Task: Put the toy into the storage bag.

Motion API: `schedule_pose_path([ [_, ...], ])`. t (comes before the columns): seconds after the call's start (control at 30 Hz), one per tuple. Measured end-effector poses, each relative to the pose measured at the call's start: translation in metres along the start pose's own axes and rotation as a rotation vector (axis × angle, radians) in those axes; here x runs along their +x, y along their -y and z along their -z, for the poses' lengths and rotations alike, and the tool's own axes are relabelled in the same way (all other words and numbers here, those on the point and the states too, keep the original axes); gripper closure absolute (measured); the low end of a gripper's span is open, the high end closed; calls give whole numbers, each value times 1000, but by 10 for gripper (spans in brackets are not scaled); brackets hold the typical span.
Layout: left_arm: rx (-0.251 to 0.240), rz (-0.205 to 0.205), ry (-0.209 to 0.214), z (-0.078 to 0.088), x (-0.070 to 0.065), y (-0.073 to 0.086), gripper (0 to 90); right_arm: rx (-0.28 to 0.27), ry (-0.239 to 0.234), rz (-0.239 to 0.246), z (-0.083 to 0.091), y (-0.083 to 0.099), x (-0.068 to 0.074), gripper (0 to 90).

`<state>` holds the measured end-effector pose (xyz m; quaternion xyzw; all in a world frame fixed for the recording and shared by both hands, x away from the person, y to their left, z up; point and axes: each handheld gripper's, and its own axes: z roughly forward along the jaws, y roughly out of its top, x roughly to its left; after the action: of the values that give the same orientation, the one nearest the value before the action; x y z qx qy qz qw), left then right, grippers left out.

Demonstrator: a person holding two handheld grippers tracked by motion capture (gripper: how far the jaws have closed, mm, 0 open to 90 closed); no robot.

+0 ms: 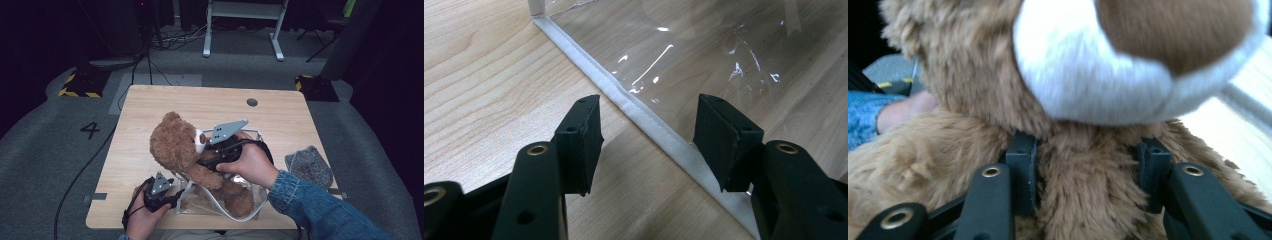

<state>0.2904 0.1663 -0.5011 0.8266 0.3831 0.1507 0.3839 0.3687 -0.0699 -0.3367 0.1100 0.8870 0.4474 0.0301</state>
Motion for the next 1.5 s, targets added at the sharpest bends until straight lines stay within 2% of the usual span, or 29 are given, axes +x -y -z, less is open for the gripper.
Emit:
schedule_pose_path([
  [0.07, -2, 2, 2, 0, 0, 0, 452, 49, 12, 16, -2, 3, 0, 544],
  [0.23, 1, 5, 0, 0, 0, 0, 453, 115, 36, 59, -6, 7, 2, 542],
  [0.27, 1, 5, 0, 0, 0, 0, 453, 115, 36, 59, -6, 7, 2, 542],
  [0.3, -2, 4, -6, 0, 0, 0, 453, 155, 45, 73, -8, 9, 4, 542],
  [0.53, 8, -5, -3, 0, 1, 0, 441, 225, 38, 75, -16, 16, 8, 520],
  [0.57, 7, -3, -4, 0, 0, 0, 440, 253, 42, 83, -19, 17, 10, 509],
  [0.77, 4, -7, -12, 2, 1, 2, 424, 255, 49, 47, -20, 19, 9, 492],
  [0.9, -2, -6, -10, 3, 2, 3, 398, 290, 59, 48, -24, 26, 9, 499],
  [1.0, -12, -5, -9, 5, 2, 4, 393, 289, 62, 46, -24, 27, 8, 504],
  [1.1, -24, 10, 2, 6, 3, 5, 384, 306, 62, 20, -24, 28, 7, 512],
  [1.23, -40, 16, -1, 10, 6, 8, 370, 316, 50, -43, -26, 32, 2, 506],
  [1.3, -42, 20, -3, 12, 7, 9, 367, 317, 51, -35, -26, 32, 2, 501],
  [1.4, -57, 34, -10, 16, 10, 11, 357, 306, 56, -26, -27, 33, 2, 435],
  [1.5, -69, 40, -19, 18, 13, 12, 354, 283, 47, -61, -21, 31, 1, 355],
])
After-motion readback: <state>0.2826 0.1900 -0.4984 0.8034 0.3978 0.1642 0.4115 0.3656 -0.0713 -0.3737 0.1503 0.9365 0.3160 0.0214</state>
